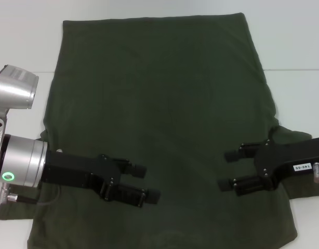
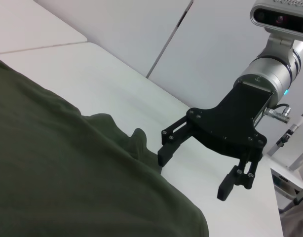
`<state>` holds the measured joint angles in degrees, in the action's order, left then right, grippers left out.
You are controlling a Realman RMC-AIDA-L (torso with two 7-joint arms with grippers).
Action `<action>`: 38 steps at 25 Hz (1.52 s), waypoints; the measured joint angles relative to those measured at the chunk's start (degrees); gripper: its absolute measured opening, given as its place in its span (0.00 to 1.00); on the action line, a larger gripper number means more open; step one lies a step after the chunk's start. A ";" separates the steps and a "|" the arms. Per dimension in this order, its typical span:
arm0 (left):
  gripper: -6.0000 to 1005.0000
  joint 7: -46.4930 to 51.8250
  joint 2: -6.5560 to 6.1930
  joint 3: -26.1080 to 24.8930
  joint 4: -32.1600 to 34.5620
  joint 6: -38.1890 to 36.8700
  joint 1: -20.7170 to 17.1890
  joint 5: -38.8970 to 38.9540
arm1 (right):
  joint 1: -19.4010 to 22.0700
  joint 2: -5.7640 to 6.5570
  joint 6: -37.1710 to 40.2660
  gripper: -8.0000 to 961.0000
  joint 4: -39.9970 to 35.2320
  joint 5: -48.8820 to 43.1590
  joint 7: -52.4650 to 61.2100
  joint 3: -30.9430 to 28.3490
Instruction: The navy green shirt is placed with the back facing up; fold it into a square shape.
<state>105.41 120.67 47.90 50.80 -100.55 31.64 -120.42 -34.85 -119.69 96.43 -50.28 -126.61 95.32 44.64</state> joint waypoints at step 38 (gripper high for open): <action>0.93 30.72 -10.15 -24.01 -11.37 13.06 -7.84 0.20 | -1.68 4.03 -10.62 0.91 11.06 9.37 23.04 -9.11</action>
<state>136.13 110.52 23.89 39.43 -87.49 23.80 -120.23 -36.53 -115.67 85.81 -39.22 -117.24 118.36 35.53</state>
